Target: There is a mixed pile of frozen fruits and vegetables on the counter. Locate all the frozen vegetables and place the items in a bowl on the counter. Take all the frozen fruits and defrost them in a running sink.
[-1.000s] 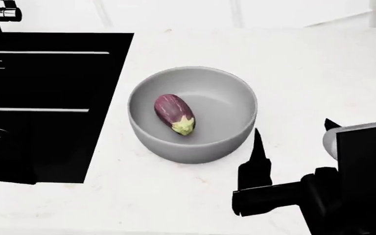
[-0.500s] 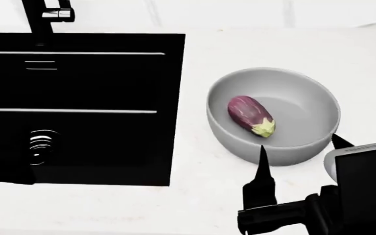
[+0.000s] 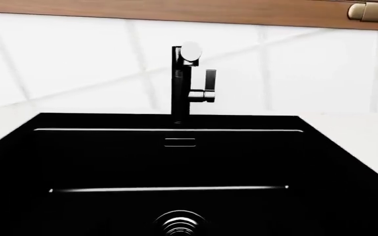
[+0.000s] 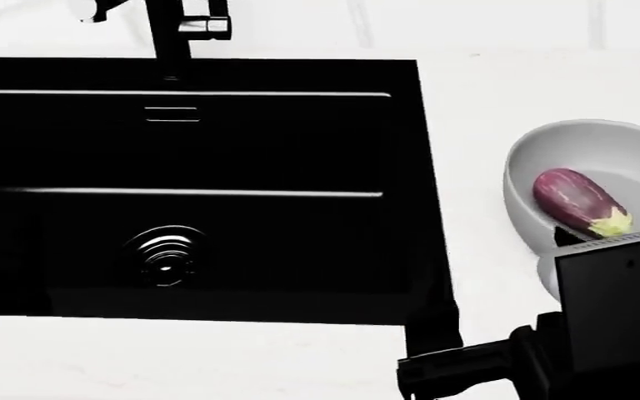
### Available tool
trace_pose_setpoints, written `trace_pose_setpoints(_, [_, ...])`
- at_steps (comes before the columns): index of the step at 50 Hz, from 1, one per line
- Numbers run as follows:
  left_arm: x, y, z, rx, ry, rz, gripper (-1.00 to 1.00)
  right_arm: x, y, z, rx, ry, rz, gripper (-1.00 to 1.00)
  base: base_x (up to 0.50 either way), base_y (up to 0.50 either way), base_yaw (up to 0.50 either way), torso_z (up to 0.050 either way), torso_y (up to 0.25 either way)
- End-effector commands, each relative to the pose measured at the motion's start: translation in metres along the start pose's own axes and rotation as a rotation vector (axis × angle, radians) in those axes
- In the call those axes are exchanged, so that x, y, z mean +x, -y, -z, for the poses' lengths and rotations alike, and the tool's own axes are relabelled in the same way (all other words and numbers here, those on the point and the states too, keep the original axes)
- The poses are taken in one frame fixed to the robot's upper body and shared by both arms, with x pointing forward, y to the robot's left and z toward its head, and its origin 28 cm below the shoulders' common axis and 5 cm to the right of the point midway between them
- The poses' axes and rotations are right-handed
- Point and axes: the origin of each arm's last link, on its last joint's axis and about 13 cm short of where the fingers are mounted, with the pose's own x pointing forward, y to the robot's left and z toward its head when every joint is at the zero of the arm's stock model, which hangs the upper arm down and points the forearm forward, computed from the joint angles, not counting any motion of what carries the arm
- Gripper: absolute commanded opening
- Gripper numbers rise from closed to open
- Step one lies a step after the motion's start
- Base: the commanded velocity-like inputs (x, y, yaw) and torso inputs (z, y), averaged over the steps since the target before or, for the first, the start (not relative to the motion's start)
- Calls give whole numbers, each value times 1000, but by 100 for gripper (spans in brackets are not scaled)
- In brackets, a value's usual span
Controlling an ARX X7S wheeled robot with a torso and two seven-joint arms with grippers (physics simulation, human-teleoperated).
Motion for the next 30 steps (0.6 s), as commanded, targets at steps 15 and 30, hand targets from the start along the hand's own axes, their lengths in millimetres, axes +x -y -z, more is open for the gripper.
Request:
trace_pose_setpoints(15, [-1,3,-4,4,-2,5,100,0,-1,1,30,-24,-15,100,23,500,0,0,0])
trace_pose_setpoints(30, [-4,4,-2,-1,-4,10,100,-1,-1,2,45,-21,-17,100,21,500,0,0,0])
